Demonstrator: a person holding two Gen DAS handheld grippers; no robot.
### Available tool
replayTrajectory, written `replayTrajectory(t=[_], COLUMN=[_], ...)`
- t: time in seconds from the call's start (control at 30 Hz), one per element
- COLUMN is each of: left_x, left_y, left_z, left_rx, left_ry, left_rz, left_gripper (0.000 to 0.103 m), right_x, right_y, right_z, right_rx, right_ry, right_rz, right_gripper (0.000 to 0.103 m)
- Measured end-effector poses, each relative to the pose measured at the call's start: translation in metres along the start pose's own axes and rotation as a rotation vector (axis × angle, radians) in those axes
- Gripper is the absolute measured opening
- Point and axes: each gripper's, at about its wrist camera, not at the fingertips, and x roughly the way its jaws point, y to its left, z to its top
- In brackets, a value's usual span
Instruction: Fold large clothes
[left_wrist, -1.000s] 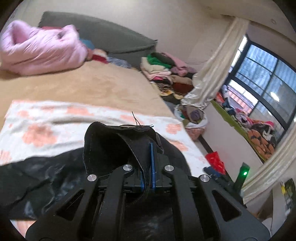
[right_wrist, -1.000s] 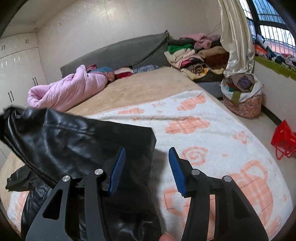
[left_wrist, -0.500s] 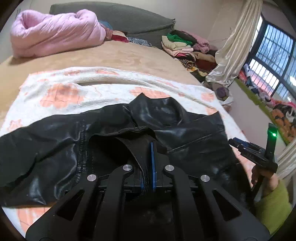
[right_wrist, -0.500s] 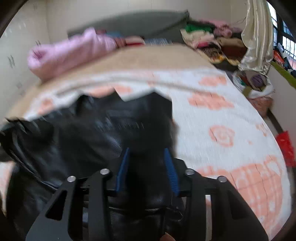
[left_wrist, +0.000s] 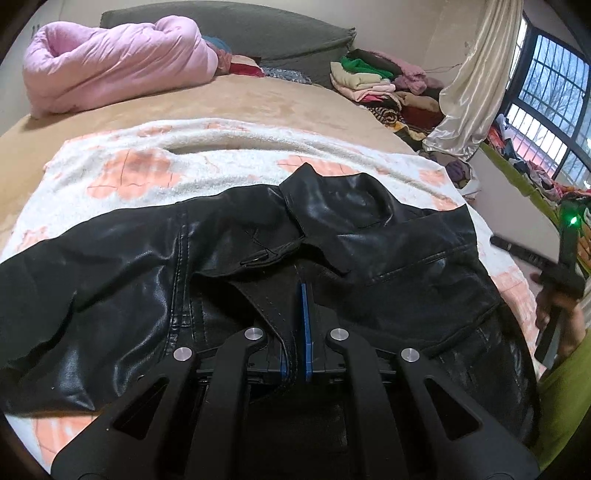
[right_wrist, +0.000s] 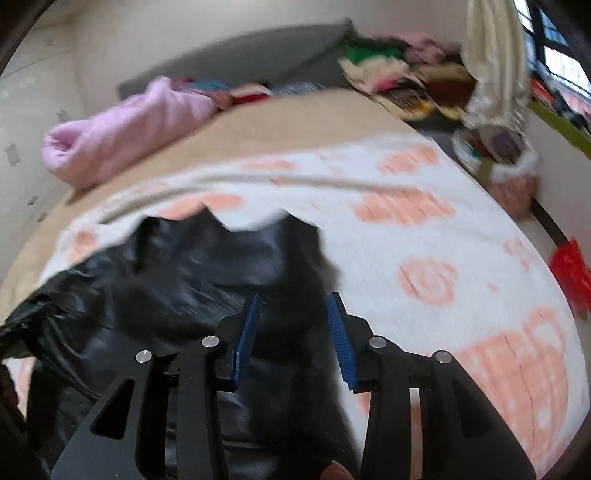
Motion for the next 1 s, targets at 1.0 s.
replayTrajectory(t=[1.0], left_x=[-0.005], left_y=[-0.004], left_z=[-0.004], left_rx=[0.046], left_ry=[0.065], left_rz=[0.088], left_gripper=[0.030], right_x=[0.036], right_y=[0.030], right_z=[-0.002], right_rx=[-0.012], right_ry=[0.101], right_rz=[0.037], right_gripper=[0.055])
